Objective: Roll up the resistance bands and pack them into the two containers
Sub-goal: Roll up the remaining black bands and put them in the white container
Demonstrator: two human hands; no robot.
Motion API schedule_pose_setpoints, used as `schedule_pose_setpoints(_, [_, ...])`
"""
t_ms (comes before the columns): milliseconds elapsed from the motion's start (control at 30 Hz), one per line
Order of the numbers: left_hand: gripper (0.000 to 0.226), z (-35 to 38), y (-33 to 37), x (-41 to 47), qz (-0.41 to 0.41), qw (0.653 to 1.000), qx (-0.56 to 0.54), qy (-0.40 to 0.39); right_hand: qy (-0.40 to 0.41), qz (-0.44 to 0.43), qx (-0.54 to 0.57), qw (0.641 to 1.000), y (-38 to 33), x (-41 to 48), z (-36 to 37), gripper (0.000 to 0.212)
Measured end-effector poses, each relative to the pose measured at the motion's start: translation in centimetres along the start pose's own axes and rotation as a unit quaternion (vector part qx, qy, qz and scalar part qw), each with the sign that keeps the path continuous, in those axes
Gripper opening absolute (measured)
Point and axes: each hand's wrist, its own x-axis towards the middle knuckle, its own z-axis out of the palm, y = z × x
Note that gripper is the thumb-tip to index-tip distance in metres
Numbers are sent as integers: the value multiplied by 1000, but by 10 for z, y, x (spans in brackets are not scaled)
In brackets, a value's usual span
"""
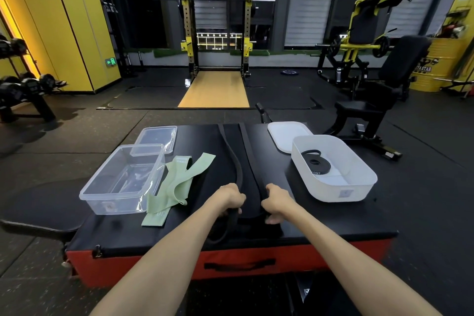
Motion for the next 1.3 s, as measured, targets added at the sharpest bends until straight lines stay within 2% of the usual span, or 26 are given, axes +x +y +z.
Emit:
schedule_pose_setpoints(67, [26,4,-4,-1,-14,989,-142,-36,15,-6,54,998,2,0,2,15])
schedule_pose_setpoints(100, [28,7,-6,-2,-23,976,-209,-48,33,-5,79,996,3,1,3,14])
schedule_pose_setpoints(133, [31,9,-8,-1,-29,965,-255,-49,46,1,107,993,4,3,4,23])
schedule_pose_setpoints(267, [36,17,-17,4,-31,947,-316,-40,49,15,143,988,11,6,6,31])
schedule_pose_setpoints(367, [40,24,-20,6,-3,957,-289,-16,44,10,139,989,15,7,9,33])
schedule_pose_setpoints(433, [40,27,-22,6,23,975,-222,22,49,-3,118,992,16,7,11,33])
schedule_pose_setpoints(500, [33,27,-26,3,41,990,-124,54,54,-9,84,995,16,6,10,24])
schedule_pose_setpoints(600, [31,24,-31,-2,48,995,-77,31,54,-4,36,998,14,1,8,19])
schedule_pose_setpoints(700, [45,26,-31,-3,32,987,-154,-16,34,-16,10,999,9,-1,6,18])
schedule_pose_setpoints(800, [51,29,-28,-6,4,968,-244,-55,6,2,54,999,2,-3,6,16])
schedule_pose_setpoints(867, [55,33,-27,-7,10,965,-254,-63,1,17,90,996,2,-5,7,11])
schedule_pose_setpoints(967, [56,39,-25,-4,28,967,-247,-46,22,2,114,993,8,-6,11,23])
schedule_pose_setpoints(1067, [66,46,-23,1,41,970,-236,-29,16,-10,134,991,12,-5,18,15])
schedule_pose_setpoints(1100, [64,47,-20,0,38,970,-238,-28,3,-18,131,991,12,-4,20,14])
schedule_pose_setpoints(1167, [37,47,-15,-4,28,964,-263,-27,-24,-23,111,993,12,-5,23,7])
schedule_pose_setpoints(1200, [26,47,-13,-5,19,962,-272,-21,-28,-28,92,995,11,-8,23,15])
schedule_pose_setpoints(1300, [32,52,-17,5,9,967,-254,7,17,-62,54,996,12,-10,26,40])
